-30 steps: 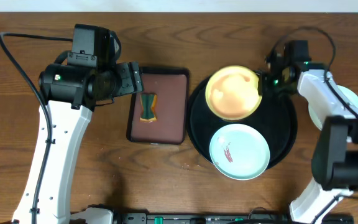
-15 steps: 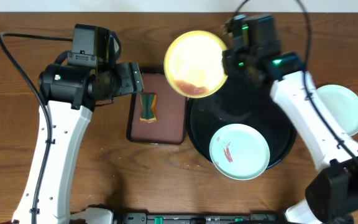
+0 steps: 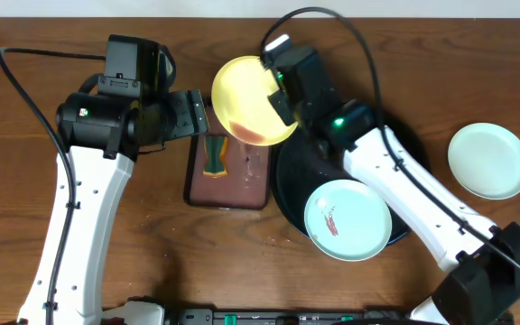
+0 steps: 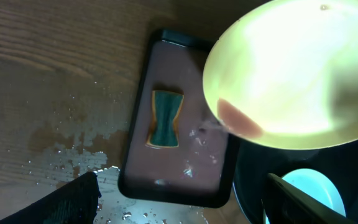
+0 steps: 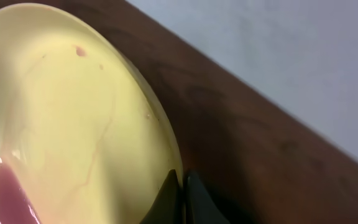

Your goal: Clean dirty plates on tray and stack at the side

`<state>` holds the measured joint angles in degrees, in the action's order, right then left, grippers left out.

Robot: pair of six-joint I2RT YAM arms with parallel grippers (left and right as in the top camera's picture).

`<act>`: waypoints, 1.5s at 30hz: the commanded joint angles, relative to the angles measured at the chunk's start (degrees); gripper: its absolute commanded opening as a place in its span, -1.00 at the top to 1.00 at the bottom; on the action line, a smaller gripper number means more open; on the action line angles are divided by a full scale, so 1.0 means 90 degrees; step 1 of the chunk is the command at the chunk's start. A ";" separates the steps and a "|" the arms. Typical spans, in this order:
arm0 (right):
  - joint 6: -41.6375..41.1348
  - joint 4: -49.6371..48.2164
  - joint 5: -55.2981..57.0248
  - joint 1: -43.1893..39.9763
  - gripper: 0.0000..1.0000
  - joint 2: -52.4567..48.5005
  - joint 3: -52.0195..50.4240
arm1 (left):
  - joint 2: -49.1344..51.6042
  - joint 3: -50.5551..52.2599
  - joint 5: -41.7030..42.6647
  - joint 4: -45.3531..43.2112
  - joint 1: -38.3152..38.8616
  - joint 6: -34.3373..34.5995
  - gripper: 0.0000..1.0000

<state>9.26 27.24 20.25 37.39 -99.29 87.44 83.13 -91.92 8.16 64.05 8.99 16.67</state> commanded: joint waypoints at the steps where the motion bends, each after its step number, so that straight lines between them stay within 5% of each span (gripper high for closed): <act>1: 0.0680 -0.0121 0.0969 0.0313 0.98 -0.0010 0.0107 | -0.0044 -0.0058 -0.0109 0.0000 -0.0051 -0.0015 -0.68; 18: 0.1054 -0.0600 0.2470 0.0981 0.98 -0.0010 0.0107 | -0.0044 -0.0058 -0.0109 0.0000 -0.0051 -0.0015 -0.69; 45: 0.1413 -0.1037 0.2824 0.1243 0.98 -0.0005 0.0107 | -0.0044 -0.0058 -0.0109 0.0000 -0.0051 -0.0017 -0.68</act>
<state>21.61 18.33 44.27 47.81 -99.29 87.44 83.13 -91.92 8.16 64.05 8.99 16.67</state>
